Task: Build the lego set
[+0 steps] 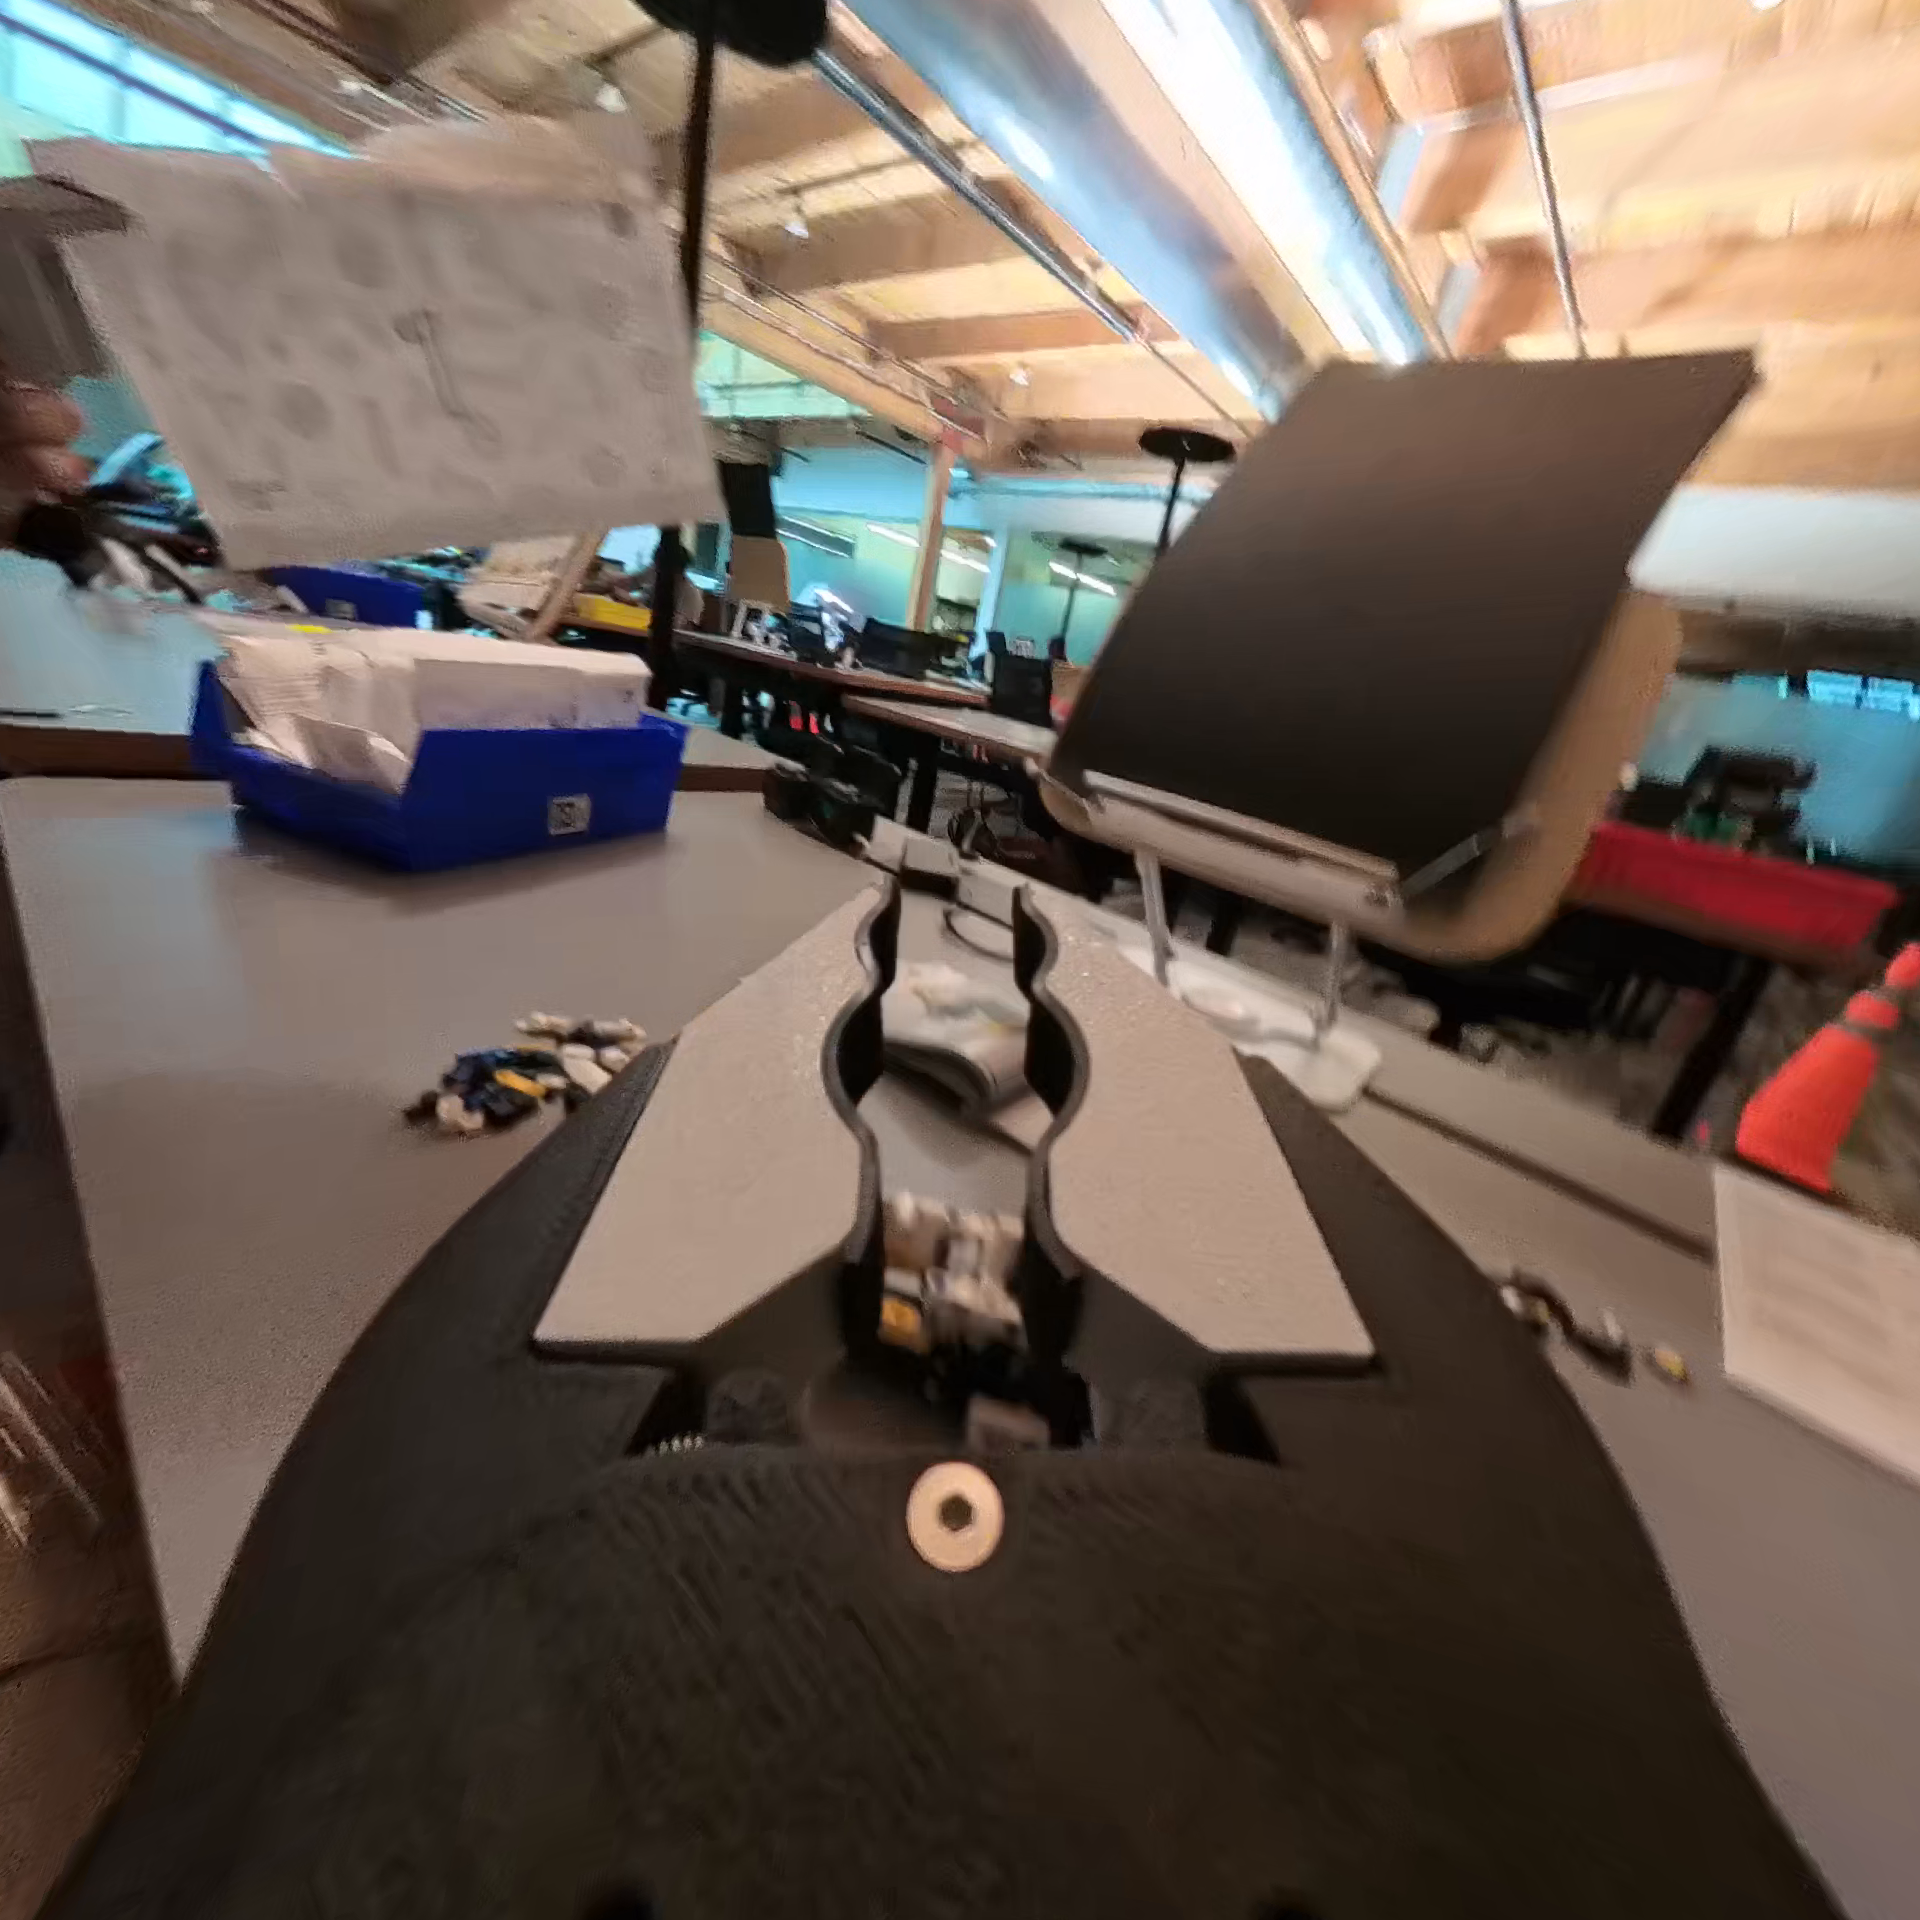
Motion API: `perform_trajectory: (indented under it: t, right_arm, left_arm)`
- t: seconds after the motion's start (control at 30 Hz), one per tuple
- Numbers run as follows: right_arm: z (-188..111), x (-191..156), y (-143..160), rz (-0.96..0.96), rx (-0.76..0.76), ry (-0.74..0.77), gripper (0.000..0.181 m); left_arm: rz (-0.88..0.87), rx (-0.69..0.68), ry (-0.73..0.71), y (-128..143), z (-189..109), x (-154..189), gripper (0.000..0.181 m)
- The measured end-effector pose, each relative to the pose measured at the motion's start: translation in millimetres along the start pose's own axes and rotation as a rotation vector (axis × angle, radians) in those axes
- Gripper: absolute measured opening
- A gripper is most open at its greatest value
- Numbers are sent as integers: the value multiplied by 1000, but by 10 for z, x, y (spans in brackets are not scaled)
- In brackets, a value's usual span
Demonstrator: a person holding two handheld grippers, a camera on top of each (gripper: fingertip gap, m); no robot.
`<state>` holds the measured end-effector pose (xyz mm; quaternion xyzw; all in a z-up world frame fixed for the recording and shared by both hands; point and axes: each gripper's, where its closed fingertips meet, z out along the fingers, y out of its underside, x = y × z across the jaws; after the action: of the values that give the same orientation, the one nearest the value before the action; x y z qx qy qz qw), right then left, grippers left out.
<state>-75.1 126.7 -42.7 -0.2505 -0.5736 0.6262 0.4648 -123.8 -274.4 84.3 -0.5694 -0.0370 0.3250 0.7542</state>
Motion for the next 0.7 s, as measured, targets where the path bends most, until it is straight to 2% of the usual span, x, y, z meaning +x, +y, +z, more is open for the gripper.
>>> perform_trajectory:
  t: [0.13, 0.23, 0.37, 0.47, 0.57, 0.63, 0.7]
  right_arm:
    - [281, -621, -570, -139, 15, -151, 32]
    - [428, -1129, -891, -205, 50, -270, 44]
    - [457, -1587, -1238, -293, 68, -368, 44]
    - [457, -1647, -1505, -349, 95, -341, 37]
    - [514, -1500, -1679, -369, 78, -263, 29]
    - [603, -1387, -1625, -348, 1, -241, 30]
    - [713, -1299, -1428, -301, -112, -243, 34]
  left_arm:
    - [-28, 87, 155, -224, 104, 328, 0]
    - [-2, -10, 199, -108, 225, 485, 0]
    - [37, -114, 267, 31, 375, 720, 0]
    - [87, -169, 317, 127, 481, 896, 0]
    - [133, -225, 362, 233, 580, 1070, 0]
    - [152, -225, 406, 241, 635, 1205, 0]
    - [163, -195, 460, 200, 675, 1352, 0]
